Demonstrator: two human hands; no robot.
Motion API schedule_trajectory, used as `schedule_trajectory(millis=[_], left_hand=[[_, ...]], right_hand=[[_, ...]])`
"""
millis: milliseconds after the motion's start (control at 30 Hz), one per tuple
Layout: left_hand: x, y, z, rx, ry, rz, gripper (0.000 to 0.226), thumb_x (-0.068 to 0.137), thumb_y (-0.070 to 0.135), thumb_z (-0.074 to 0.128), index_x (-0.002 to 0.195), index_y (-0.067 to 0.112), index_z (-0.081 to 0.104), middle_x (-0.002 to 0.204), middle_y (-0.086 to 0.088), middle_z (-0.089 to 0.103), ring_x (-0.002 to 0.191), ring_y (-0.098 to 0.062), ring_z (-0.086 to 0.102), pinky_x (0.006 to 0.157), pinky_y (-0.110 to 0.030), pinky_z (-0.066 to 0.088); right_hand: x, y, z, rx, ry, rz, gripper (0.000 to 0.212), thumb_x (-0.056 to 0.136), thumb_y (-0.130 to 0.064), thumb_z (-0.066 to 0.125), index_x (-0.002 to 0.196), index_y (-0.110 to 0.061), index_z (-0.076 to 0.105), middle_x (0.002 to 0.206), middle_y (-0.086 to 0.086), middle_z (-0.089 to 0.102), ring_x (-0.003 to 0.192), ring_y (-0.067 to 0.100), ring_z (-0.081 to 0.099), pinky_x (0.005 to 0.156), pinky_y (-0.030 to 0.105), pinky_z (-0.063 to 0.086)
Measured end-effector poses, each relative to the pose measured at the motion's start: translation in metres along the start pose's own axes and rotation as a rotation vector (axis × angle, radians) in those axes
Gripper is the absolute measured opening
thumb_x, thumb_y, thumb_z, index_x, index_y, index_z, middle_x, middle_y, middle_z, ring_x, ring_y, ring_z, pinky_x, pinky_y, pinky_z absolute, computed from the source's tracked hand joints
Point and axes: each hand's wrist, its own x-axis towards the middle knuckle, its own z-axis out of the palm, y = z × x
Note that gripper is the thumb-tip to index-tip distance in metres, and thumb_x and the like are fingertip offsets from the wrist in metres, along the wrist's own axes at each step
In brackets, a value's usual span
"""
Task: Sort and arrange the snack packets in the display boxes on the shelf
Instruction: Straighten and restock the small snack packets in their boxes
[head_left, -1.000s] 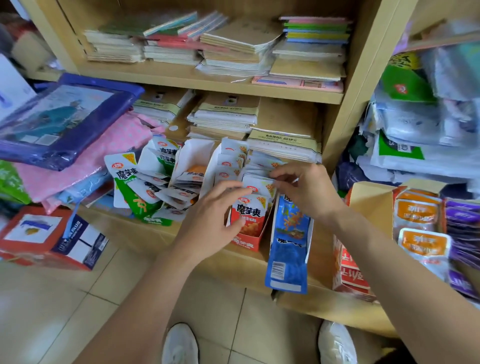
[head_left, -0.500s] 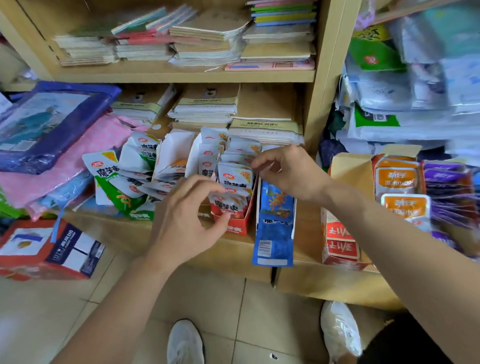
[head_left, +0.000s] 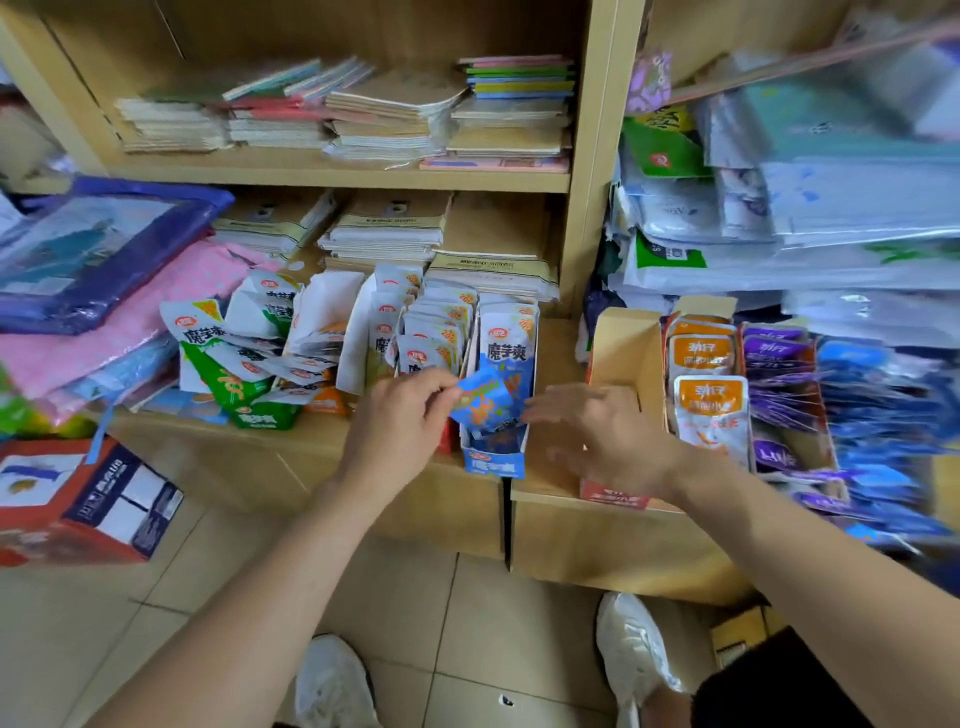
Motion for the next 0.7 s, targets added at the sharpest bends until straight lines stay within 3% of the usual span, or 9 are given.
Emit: schedule_trajectory(millis=[100, 167, 267, 367, 433, 533, 633, 700], left_hand=[[0.008, 0.008, -0.003, 0.063, 0.160, -0.063, 0.006, 0.091, 0.012, 0.070, 0.087, 0.012, 0.073, 0.068, -0.003, 0.071, 0.055, -0.024, 0.062, 0.048, -0.033, 0.045], [0.007, 0.013, -0.003, 0.058, 0.164, -0.079, 0.004, 0.090, 0.014, 0.070, 0.089, 0.014, 0.075, 0.072, -0.002, 0.073, 0.059, -0.024, 0.065, 0.051, -0.035, 0.050], [0.000, 0.021, -0.002, 0.068, -0.016, -0.059, 0.009, 0.088, 0.019, 0.070, 0.096, 0.022, 0.076, 0.079, 0.003, 0.074, 0.070, -0.020, 0.068, 0.057, -0.032, 0.053], [-0.006, 0.026, 0.002, 0.163, -0.244, -0.109, 0.010, 0.093, 0.027, 0.063, 0.095, 0.025, 0.073, 0.078, 0.005, 0.072, 0.076, -0.020, 0.067, 0.051, -0.026, 0.042], [-0.009, 0.028, 0.006, 0.180, -0.270, -0.142, 0.016, 0.093, 0.032, 0.061, 0.105, 0.028, 0.072, 0.088, 0.007, 0.073, 0.082, -0.019, 0.068, 0.052, -0.026, 0.041], [-0.011, 0.034, 0.012, 0.171, -0.261, -0.205, 0.038, 0.088, 0.046, 0.064, 0.124, 0.033, 0.067, 0.109, 0.011, 0.073, 0.100, -0.020, 0.067, 0.070, -0.032, 0.053], [-0.014, 0.040, 0.015, 0.185, -0.242, -0.235, 0.037, 0.088, 0.053, 0.063, 0.116, 0.031, 0.072, 0.107, 0.009, 0.074, 0.100, -0.022, 0.066, 0.072, -0.033, 0.054], [-0.017, 0.041, 0.016, 0.202, -0.249, -0.247, 0.035, 0.091, 0.055, 0.059, 0.111, 0.030, 0.074, 0.099, 0.006, 0.075, 0.093, -0.022, 0.066, 0.064, -0.031, 0.052]], right_hand=[[-0.012, -0.002, 0.007, 0.010, -0.068, 0.009, 0.058, 0.091, -0.021, 0.069, 0.144, -0.033, 0.050, 0.156, -0.007, 0.039, 0.144, 0.010, 0.032, 0.118, 0.040, 0.028], [-0.016, -0.002, 0.007, 0.033, -0.064, 0.005, 0.059, 0.091, -0.021, 0.068, 0.145, -0.034, 0.048, 0.156, -0.010, 0.039, 0.143, 0.008, 0.034, 0.116, 0.030, 0.028], [-0.020, -0.003, 0.000, 0.054, -0.092, 0.025, 0.046, 0.093, -0.021, 0.066, 0.138, -0.026, 0.057, 0.145, -0.010, 0.053, 0.131, 0.009, 0.048, 0.096, 0.009, 0.032], [-0.025, -0.010, -0.009, 0.048, -0.162, 0.039, 0.033, 0.096, -0.023, 0.063, 0.129, -0.021, 0.063, 0.129, -0.006, 0.065, 0.114, 0.013, 0.060, 0.089, 0.017, 0.044], [-0.032, -0.015, -0.011, 0.028, -0.167, 0.056, 0.033, 0.097, -0.025, 0.061, 0.129, -0.022, 0.063, 0.127, -0.006, 0.065, 0.110, 0.012, 0.060, 0.089, 0.023, 0.047], [-0.048, -0.019, -0.004, 0.054, -0.132, 0.059, 0.033, 0.096, -0.026, 0.062, 0.128, -0.021, 0.063, 0.125, -0.006, 0.065, 0.105, 0.010, 0.058, 0.079, 0.012, 0.034], [-0.066, -0.018, 0.004, 0.058, -0.150, 0.081, 0.034, 0.096, -0.029, 0.062, 0.129, -0.023, 0.062, 0.131, -0.007, 0.063, 0.112, 0.010, 0.056, 0.080, 0.008, 0.032], [-0.080, -0.014, 0.006, 0.049, -0.132, 0.106, 0.034, 0.096, -0.031, 0.062, 0.130, -0.024, 0.062, 0.133, -0.007, 0.061, 0.121, 0.012, 0.054, 0.093, 0.015, 0.036]])
